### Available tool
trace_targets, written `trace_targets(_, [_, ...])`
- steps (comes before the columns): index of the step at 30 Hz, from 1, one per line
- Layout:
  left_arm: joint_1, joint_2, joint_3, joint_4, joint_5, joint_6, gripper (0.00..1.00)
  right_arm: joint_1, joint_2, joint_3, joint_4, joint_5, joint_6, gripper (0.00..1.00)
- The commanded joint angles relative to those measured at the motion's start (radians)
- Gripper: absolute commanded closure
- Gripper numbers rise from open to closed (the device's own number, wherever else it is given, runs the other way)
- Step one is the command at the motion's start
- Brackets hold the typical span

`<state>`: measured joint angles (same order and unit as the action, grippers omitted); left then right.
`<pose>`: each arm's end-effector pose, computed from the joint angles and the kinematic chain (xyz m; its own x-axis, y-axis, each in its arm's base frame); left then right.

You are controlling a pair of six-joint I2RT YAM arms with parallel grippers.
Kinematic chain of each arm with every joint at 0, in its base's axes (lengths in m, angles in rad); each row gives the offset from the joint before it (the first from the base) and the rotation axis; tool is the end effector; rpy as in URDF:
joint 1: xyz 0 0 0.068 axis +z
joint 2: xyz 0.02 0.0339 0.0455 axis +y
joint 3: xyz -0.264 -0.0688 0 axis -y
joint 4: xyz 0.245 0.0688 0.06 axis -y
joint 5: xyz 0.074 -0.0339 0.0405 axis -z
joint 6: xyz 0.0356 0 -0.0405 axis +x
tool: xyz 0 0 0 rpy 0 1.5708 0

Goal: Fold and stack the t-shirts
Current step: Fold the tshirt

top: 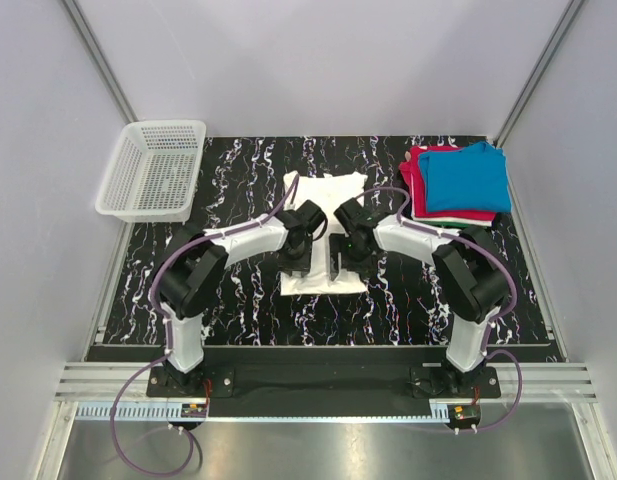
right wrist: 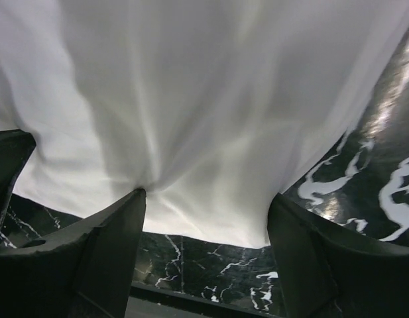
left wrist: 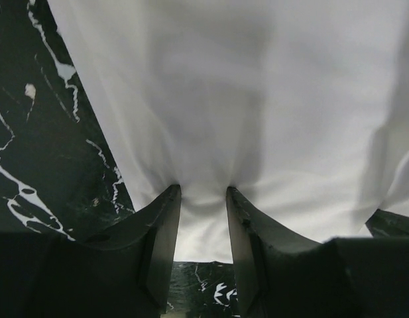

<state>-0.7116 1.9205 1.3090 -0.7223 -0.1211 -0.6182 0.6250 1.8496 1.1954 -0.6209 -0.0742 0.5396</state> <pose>0.2839 -0.2391 0.1637 -0.9632 0.0709 -0.2594 0.0841 0.9956 -0.0404 0.2867 0.2101 0.1611 -0.9743 -0.0712 -0.2136 -0.1170 0.9706 0.2106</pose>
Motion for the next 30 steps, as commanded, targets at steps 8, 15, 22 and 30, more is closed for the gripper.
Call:
trace_targets(8, [-0.003,-0.138,-0.165,-0.045,-0.012,0.044,0.60,0.094,-0.030,-0.023,-0.039,-0.016,0.141,0.22])
trace_targets(15, [-0.003,-0.176,-0.152,-0.029,-0.003,0.087,0.57,0.094,-0.055,0.096,-0.158,0.115,0.108,0.17])
trace_targets(22, [0.018,-0.190,-0.010,-0.023,0.076,0.161,0.54,0.087,-0.076,0.269,-0.244,0.209,0.092,0.15])
trace_targets(30, [0.239,-0.296,0.061,-0.092,0.236,0.170,0.52,0.036,-0.144,0.291,-0.301,0.229,0.040,0.13])
